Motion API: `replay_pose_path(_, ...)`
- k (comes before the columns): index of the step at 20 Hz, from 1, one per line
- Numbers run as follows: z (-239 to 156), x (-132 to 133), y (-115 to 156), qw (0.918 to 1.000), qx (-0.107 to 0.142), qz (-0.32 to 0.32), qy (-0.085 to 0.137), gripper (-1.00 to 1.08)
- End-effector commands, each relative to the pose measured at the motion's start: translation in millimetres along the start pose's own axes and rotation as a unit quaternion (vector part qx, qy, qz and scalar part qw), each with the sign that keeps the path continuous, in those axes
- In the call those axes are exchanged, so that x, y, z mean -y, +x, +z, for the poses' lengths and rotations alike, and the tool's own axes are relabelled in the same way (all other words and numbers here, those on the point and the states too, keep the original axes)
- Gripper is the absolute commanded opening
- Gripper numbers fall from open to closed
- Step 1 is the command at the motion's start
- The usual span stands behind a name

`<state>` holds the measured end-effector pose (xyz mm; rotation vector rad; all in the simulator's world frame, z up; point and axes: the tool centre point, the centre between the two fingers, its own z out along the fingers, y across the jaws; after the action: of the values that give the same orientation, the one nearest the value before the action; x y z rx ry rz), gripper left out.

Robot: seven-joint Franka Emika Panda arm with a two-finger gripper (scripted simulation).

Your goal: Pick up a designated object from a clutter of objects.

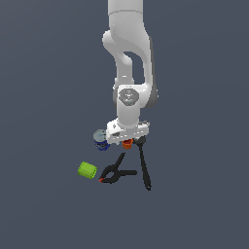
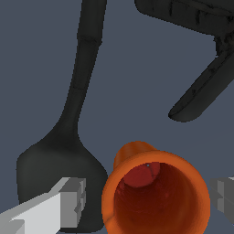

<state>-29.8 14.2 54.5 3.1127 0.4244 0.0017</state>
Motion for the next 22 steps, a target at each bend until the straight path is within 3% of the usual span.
replay_pose_path(1, 10, 0, -1, 1.0, 0.001, 0.0, 0.0, 1.0)
replay_pose_path(6, 17, 0, 0, 1.0, 0.001, 0.0, 0.0, 1.0)
replay_pose_path(7, 17, 0, 0, 1.0, 0.001, 0.0, 0.0, -1.0)
replay_pose_path(22, 5, 1, 6, 1.0, -0.005, -0.002, -0.001, -1.0)
